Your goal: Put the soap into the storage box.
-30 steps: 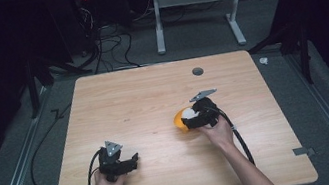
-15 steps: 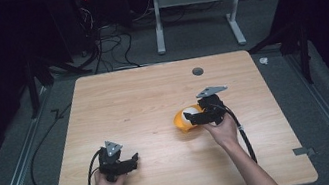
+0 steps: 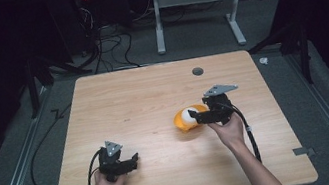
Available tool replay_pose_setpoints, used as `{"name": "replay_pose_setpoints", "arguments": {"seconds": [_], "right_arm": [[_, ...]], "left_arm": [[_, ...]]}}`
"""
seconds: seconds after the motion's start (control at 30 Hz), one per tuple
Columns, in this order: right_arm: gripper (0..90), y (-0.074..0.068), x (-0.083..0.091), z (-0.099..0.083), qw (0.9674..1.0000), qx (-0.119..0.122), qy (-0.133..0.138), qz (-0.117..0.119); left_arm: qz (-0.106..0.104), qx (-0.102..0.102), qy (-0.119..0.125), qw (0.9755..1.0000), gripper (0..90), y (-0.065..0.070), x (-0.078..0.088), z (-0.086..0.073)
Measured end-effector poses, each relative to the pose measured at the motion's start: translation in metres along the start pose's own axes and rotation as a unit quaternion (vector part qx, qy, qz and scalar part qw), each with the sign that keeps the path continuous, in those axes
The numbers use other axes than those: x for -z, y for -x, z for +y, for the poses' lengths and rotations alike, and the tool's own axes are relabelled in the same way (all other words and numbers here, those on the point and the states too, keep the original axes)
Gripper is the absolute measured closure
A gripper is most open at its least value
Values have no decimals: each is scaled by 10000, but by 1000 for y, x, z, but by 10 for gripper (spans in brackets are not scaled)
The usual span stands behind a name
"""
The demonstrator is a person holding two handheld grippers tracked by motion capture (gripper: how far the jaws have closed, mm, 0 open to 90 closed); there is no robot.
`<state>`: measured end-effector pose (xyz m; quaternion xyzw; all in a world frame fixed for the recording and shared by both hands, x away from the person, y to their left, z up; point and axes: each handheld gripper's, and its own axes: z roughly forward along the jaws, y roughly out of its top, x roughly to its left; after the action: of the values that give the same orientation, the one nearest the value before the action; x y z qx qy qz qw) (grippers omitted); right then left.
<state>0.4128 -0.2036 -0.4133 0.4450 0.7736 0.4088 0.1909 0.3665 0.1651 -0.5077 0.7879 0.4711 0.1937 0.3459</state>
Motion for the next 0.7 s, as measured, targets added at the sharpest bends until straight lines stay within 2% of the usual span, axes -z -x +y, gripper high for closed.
{"name": "replay_pose_setpoints", "arguments": {"seconds": [0.7], "right_arm": [[266,11,25,-7,9995,-151,253,-108]], "left_arm": [[-2,0,-2,10000,155,0,0,0]]}}
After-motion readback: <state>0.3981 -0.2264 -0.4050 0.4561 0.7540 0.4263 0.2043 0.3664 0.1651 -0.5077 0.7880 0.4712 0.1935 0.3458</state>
